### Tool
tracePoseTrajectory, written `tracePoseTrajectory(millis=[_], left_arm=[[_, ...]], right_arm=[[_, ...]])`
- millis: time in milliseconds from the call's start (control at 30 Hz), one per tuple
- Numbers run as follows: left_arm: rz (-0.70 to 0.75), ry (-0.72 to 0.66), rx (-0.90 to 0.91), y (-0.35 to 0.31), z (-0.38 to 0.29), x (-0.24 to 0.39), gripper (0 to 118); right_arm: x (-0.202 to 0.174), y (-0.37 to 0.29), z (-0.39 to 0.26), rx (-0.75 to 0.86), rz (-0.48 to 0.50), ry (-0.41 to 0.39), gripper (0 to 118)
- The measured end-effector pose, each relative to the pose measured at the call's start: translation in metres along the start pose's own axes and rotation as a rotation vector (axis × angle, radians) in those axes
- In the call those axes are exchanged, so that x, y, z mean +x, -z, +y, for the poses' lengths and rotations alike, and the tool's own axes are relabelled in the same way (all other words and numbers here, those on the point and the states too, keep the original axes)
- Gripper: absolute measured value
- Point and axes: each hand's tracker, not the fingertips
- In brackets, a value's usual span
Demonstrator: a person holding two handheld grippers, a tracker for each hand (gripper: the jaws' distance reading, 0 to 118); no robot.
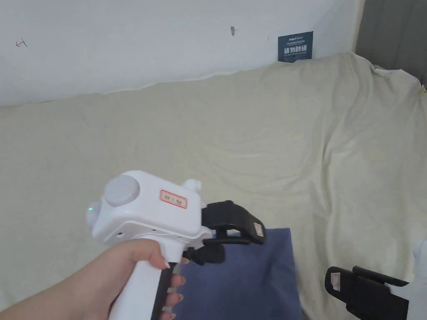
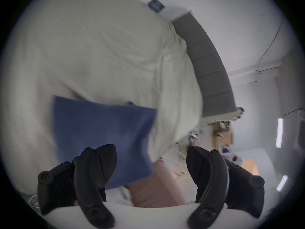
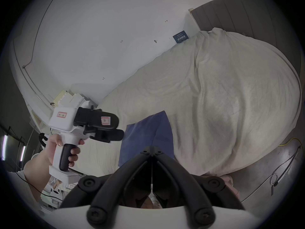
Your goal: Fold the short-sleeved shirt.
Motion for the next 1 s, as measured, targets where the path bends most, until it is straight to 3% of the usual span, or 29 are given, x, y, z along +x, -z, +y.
tracePoseTrajectory(millis=[133, 167, 200, 233, 267, 400, 500, 633, 733, 900, 1000], left_arm=[[0.328, 0.148, 0.015, -0.007, -0.009, 0.004, 88], [0.315, 0.169, -0.015, 0.004, -0.005, -0.003, 77], [0.304, 0.183, -0.032, 0.01, -0.006, -0.003, 52], [0.294, 0.165, -0.046, 0.019, -0.007, -0.002, 16], [0.309, 0.142, -0.072, 0.031, -0.008, -0.001, 11], [0.253, 0.162, -0.143, 0.078, -0.015, 0.013, 10], [0.21, 0.249, -0.204, 0.118, -0.022, 0.036, 10], [0.256, 0.283, -0.224, 0.149, -0.017, 0.051, 10], [0.185, 0.305, -0.21, 0.147, -0.016, 0.065, 10], [-0.203, 0.207, -0.224, 0.133, -0.021, 0.065, 10], [-0.179, 0.307, -0.052, 0.063, -0.046, 0.08, 10]], right_arm=[[0.001, 0.002, -0.004, -0.006, 0.009, 0.005, 1], [0.002, 0.003, -0.004, -0.01, 0.009, 0.01, 1], [0.003, 0.003, -0.005, -0.013, 0.012, 0.018, 1], [0.004, 0.003, -0.005, -0.016, 0.015, 0.03, 1], [0.012, 0.005, -0.007, -0.018, 0.018, 0.039, 1], [0.016, 0.0, -0.006, -0.008, 0.002, 0.037, 1], [0.021, -0.004, -0.001, 0.004, -0.018, 0.037, 1], [0.023, -0.013, 0.003, 0.029, -0.039, 0.046, 1], [0.02, -0.017, 0.003, 0.04, -0.055, 0.038, 1], [0.02, -0.018, 0.007, 0.05, -0.039, 0.056, 1], [0.006, -0.03, 0.017, 0.058, -0.003, 0.084, 1]])
